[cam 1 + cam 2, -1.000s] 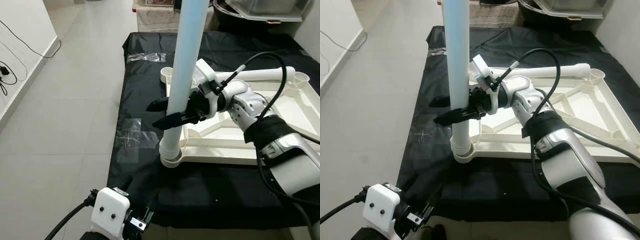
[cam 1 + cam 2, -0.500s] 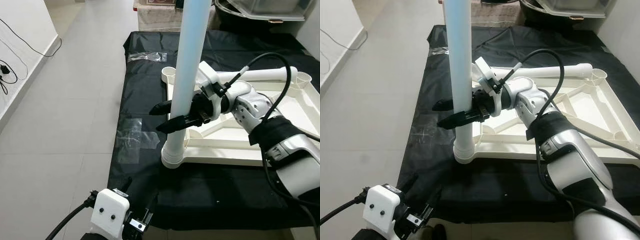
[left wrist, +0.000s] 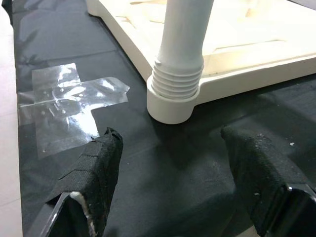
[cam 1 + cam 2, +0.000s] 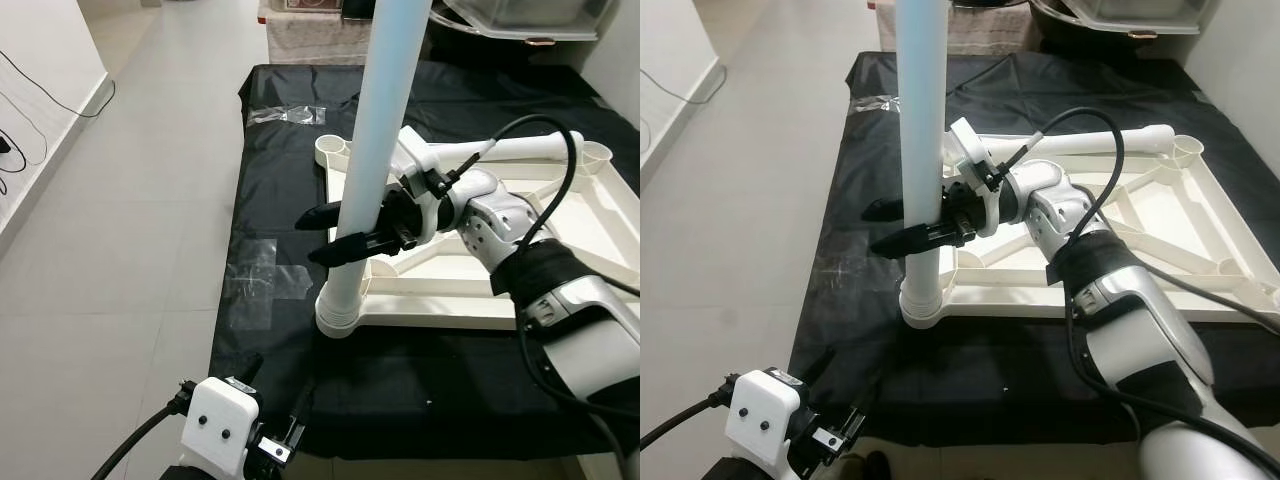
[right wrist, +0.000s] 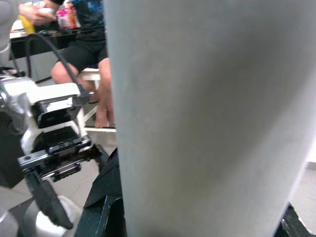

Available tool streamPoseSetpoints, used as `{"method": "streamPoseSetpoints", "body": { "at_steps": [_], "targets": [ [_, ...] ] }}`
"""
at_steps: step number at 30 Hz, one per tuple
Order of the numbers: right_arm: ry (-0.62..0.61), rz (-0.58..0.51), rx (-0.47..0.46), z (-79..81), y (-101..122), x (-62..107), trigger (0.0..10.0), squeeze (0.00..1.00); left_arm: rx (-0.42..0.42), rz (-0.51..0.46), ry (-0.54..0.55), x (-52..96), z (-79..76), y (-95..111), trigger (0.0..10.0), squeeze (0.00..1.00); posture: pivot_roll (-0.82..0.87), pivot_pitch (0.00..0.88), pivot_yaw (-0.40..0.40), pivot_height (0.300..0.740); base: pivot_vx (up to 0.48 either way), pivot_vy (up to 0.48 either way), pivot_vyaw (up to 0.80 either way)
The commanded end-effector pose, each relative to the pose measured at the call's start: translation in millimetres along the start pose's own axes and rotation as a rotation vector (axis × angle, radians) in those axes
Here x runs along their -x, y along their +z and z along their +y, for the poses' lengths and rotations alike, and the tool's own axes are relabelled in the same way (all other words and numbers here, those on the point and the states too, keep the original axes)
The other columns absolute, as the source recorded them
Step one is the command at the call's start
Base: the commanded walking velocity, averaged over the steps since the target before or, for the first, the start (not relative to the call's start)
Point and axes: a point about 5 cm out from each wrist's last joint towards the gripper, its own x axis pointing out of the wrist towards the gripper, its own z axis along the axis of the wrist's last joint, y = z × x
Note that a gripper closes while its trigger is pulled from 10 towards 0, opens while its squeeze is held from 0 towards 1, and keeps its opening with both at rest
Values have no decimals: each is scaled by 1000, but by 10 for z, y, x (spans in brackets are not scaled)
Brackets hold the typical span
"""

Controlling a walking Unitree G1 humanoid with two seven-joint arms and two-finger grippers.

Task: Building children table

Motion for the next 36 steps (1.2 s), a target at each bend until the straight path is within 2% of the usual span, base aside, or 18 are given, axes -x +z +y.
{"method": "streamPoseSetpoints", "body": {
  "at_steps": [1,6,10,19,21,24,26,32,33,34,36],
  "targets": [
    [-12,10,-66,19,-208,-32,10000,0,-6,23,5,13,10,-48,10000,0,107,193,-35,740,0,0,0],
    [-64,9,-60,8,-250,-6,10000,0,-9,18,4,2,12,-41,10000,0,103,194,-38,740,0,0,0],
    [-47,4,-66,55,-260,-1,10000,0,-13,19,6,-1,19,-43,10000,0,103,194,-38,740,0,0,0],
    [-107,43,-39,51,-309,-66,10000,0,-16,18,9,-1,28,-45,10000,0,98,188,-38,740,0,0,0],
    [-75,19,-64,73,-308,-82,10000,0,-15,18,8,-3,24,-46,10000,0,98,185,-38,740,0,0,0],
    [66,6,-122,168,-312,-143,10000,0,-12,17,-2,-3,15,-42,10000,0,98,182,-37,740,0,0,0],
    [66,6,-122,168,-312,-143,10000,0,-12,17,-2,-3,15,-42,10000,0,98,182,-37,740,0,0,0],
    [98,24,-126,73,-283,-275,10000,0,-15,7,-9,-2,-4,-6,10000,0,113,195,-62,740,0,0,0],
    [120,41,-113,38,-263,-352,10000,0,-18,4,-7,7,-13,12,10000,0,129,204,-73,740,0,0,0],
    [120,41,-113,38,-263,-352,10000,0,-18,4,-7,7,-13,12,10000,0,129,204,-73,740,0,0,0],
    [164,81,-90,-2,-251,-506,10000,0,-17,0,0,22,-25,40,10000,0,136,209,-79,740,0,0,0]
  ]
}}
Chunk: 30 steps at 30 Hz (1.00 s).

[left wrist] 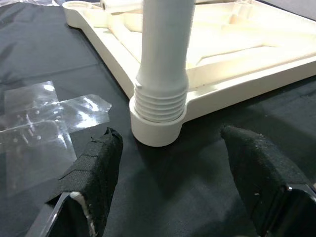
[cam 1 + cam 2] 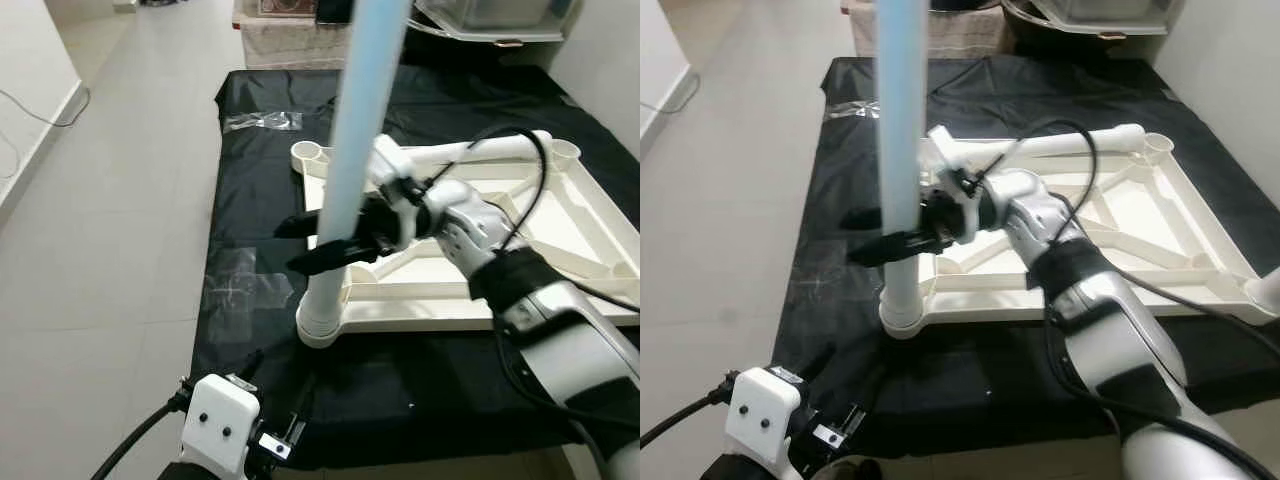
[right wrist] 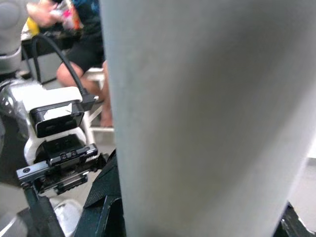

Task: Building children table

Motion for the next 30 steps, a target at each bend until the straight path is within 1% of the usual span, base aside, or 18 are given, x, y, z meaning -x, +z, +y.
{"method": "streamPoseSetpoints", "body": {
  "at_steps": [1,2,5,8,9,10,12,14,15,16,18,22,23,24,25,26,28,30],
  "targets": [
    [62,56,-54,20,-209,-171,10000,0,-1,9,0,26,-24,16,10000,0,136,209,-79,740,0,0,0],
    [79,71,-37,15,-203,-217,10000,0,-3,8,-3,28,-33,23,10000,0,140,213,-81,740,0,0,0],
    [96,85,-18,15,-195,-255,10000,0,-7,8,-6,30,-42,27,10000,0,140,213,-81,740,0,0,0],
    [116,63,-8,10,-140,-297,10000,0,-4,6,-3,27,-44,32,10000,0,143,214,-82,740,0,0,0],
    [125,47,13,-7,-87,-330,10000,0,-4,4,-3,25,-47,35,10000,0,145,213,-86,740,0,0,0],
    [125,47,13,-7,-87,-330,10000,0,-4,4,-3,25,-47,35,10000,0,145,213,-86,740,0,0,0],
    [130,47,47,-35,-35,-361,10000,0,-6,3,-3,22,-52,39,10000,0,147,212,-89,740,0,0,0],
    [120,33,54,-48,-28,-357,10000,0,-7,2,-1,19,-49,38,10000,0,140,208,-91,740,0,0,0],
    [96,20,57,-56,-50,-320,10000,0,-8,3,0,19,-46,34,10000,0,140,208,-91,740,0,0,0],
    [96,20,57,-56,-50,-320,10000,0,-8,3,0,19,-46,34,10000,0,140,208,-91,740,0,0,0],
    [43,-5,46,-63,-105,-230,10000,0,-9,4,2,12,-43,28,10000,0,136,203,-92,740,0,0,0],
    [23,-14,39,-70,-125,-200,10000,0,-9,5,2,7,-40,26,10000,0,132,203,-92,740,0,0,0],
    [-14,-19,28,-72,-169,-134,10000,0,-10,3,3,2,-38,26,10000,0,132,203,-92,740,0,0,0],
    [-47,-13,14,-40,-243,-43,10000,0,-11,1,3,-8,-32,23,10000,0,126,200,-82,740,0,0,0],
    [-47,-13,14,-40,-243,-43,10000,0,-11,1,3,-8,-32,23,10000,0,126,200,-82,740,0,0,0],
    [-66,-6,6,-12,-293,18,10000,0,-12,0,3,-15,-28,22,10000,0,126,200,-82,740,0,0,0],
    [-66,-6,6,-12,-293,18,10000,0,-12,0,3,-15,-28,22,10000,0,126,200,-82,740,0,0,0],
    [-108,-5,12,15,-336,92,10000,0,-18,0,3,-19,-13,20,10000,0,122,197,-71,740,0,0,0]
  ]
}}
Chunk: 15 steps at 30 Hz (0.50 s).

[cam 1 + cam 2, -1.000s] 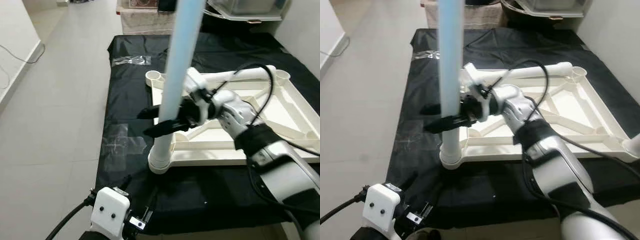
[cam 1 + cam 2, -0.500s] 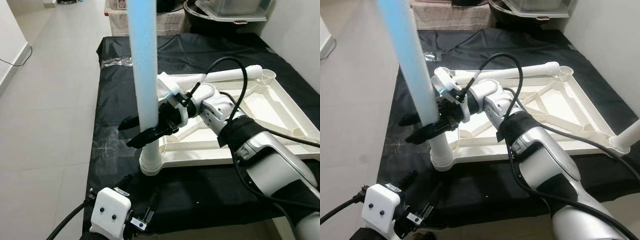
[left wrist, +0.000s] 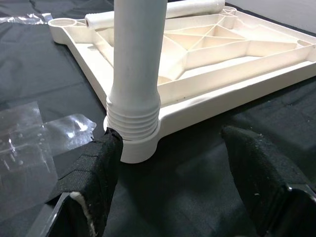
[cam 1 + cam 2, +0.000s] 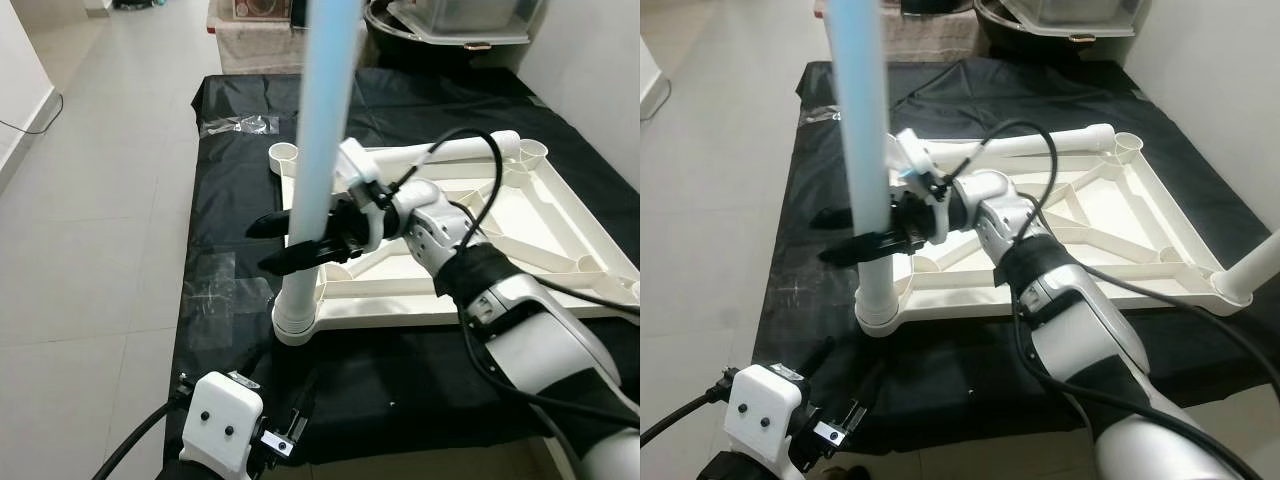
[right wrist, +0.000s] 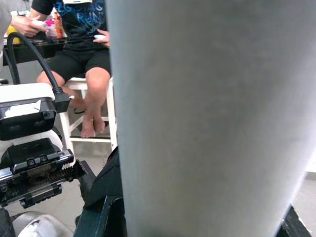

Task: Building children table

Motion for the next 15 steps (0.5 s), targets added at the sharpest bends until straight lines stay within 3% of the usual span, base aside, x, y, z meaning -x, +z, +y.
{"method": "streamPoseSetpoints", "body": {
  "at_steps": [1,8,9,11,15],
  "targets": [
    [-36,84,-33,78,-202,102,10000,0,-6,32,0,10,9,-51,10000,0,121,198,-70,740,0,0,0],
    [-110,127,7,54,-220,84,10000,0,-16,34,-2,6,21,-56,10000,0,117,198,-67,740,0,0,0],
    [-211,171,13,-2,-256,8,10000,0,-20,34,-5,-3,27,-58,10000,0,111,199,-67,740,0,0,0],
    [-211,171,13,-2,-256,8,10000,0,-20,34,-5,-3,27,-58,10000,0,111,199,-67,740,0,0,0],
    [-437,267,-52,-127,-388,-60,10000,0,-20,27,-1,-19,38,-54,10000,0,106,200,-68,740,0,0,0]
  ]
}}
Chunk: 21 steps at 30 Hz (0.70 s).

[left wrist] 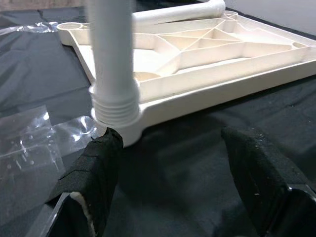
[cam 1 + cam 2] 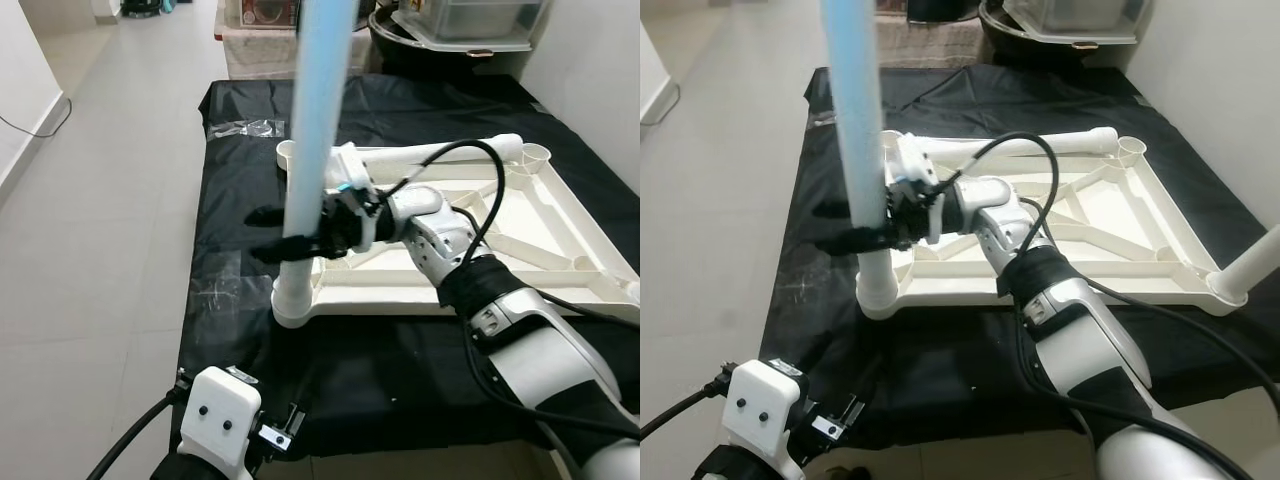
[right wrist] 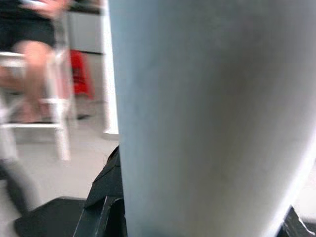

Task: Building children table

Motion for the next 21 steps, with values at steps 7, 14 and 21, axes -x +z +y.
{"method": "streamPoseSetpoints", "body": {
  "at_steps": [7,14,21],
  "targets": [
    [-429,252,-167,-142,-504,77,10000,0,-8,30,8,-5,16,-59,10000,0,104,199,-67,740,0,0,0],
    [-698,278,-199,-265,-536,148,10000,0,-12,31,19,-5,39,-62,10000,0,108,200,-69,740,0,0,0],
    [-995,237,-237,-364,-519,186,10000,0,-17,31,25,-15,53,-70,10000,0,105,200,-69,740,0,0,0]
  ]
}}
